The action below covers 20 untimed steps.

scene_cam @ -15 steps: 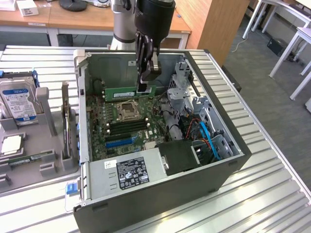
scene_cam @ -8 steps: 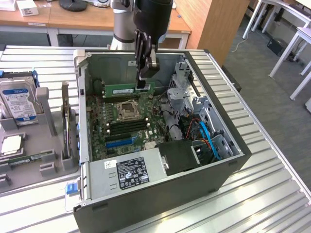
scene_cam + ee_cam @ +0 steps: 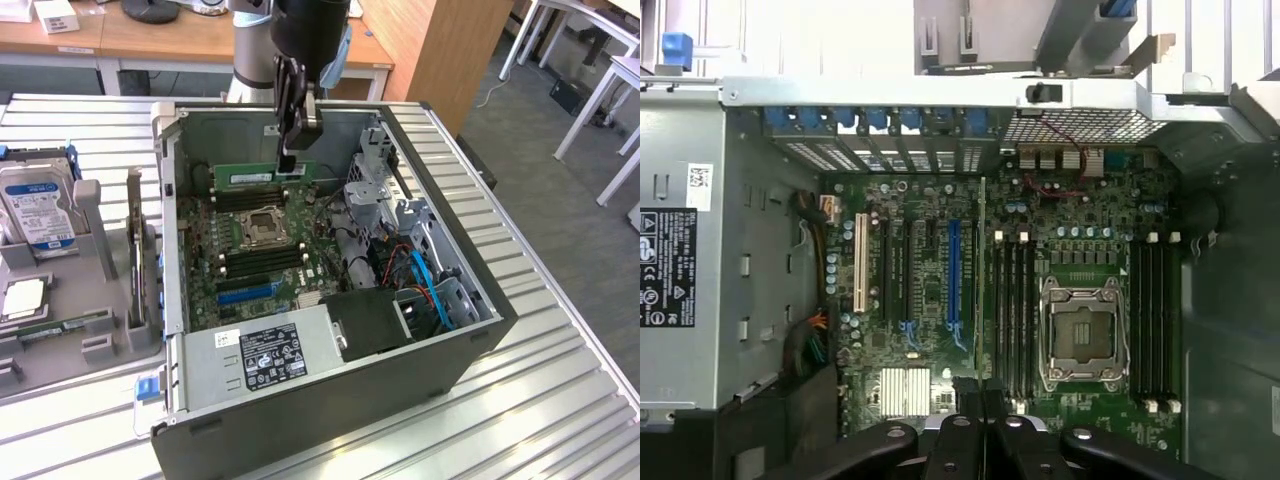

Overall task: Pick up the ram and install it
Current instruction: 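Pick up the ram and move it above insertion slot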

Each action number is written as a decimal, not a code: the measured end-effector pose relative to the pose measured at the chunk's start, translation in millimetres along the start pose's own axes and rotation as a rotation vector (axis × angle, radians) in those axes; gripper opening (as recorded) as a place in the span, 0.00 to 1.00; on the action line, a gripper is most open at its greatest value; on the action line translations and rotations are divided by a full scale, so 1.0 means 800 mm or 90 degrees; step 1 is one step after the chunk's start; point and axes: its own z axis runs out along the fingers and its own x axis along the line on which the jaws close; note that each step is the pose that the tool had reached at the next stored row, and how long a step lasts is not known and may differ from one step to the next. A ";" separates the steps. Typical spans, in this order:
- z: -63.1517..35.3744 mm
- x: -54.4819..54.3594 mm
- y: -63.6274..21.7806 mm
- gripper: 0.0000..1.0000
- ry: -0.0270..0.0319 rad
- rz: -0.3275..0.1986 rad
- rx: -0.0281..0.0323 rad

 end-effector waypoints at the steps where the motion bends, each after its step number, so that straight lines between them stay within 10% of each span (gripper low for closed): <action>1: 0.000 -0.001 0.000 0.12 -0.0001 0.000 0.0000; 20: 0.024 -0.006 -0.001 0.12 -0.0015 0.000 0.0000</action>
